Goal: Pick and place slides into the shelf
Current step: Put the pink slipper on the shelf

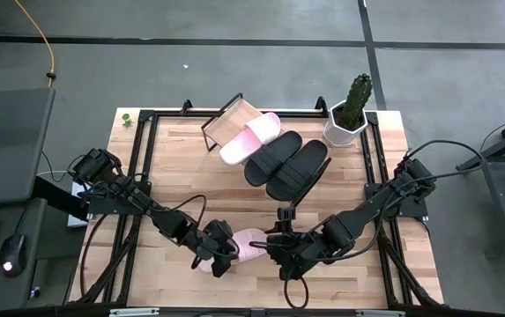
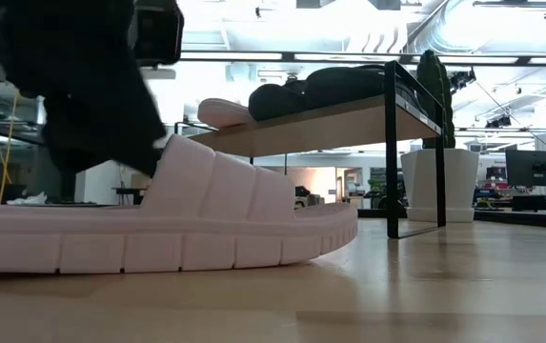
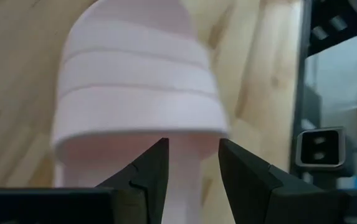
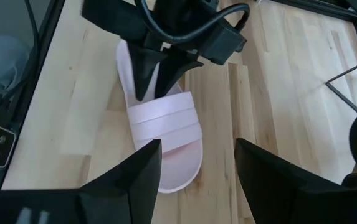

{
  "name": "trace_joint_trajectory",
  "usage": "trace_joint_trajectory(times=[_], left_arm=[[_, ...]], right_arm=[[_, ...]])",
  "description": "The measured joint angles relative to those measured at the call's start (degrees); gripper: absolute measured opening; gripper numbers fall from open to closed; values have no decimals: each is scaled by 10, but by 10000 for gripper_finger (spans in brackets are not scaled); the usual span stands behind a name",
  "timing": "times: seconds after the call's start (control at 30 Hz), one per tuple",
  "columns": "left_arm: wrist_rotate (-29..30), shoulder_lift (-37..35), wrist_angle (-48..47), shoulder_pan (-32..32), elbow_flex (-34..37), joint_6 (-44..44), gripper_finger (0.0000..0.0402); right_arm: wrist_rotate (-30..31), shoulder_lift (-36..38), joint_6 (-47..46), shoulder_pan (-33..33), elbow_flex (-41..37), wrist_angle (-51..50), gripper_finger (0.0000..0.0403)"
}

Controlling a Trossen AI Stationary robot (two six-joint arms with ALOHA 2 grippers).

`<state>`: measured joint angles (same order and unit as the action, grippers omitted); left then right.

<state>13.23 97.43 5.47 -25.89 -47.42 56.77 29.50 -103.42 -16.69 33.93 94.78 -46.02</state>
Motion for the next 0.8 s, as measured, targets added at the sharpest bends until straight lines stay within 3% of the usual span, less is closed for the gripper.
trace_joint_trajectory(times=[0.17,0.27,0.37,0.53,0.8], left_arm=[[-32,0,-27,-25,0,-44,129],[-56,0,-27,-48,-3,-112,129],[-45,0,-26,-76,-15,-201,129],[21,0,-66,-107,-36,-351,129],[222,0,-213,-120,-52,-472,129]], right_arm=[[-2,0,-4,0,0,0,193],[-1,0,-4,0,0,0,193],[-1,0,-3,0,0,0,193],[0,0,-4,0,0,0,193],[0,0,-9,0,0,0,193]])
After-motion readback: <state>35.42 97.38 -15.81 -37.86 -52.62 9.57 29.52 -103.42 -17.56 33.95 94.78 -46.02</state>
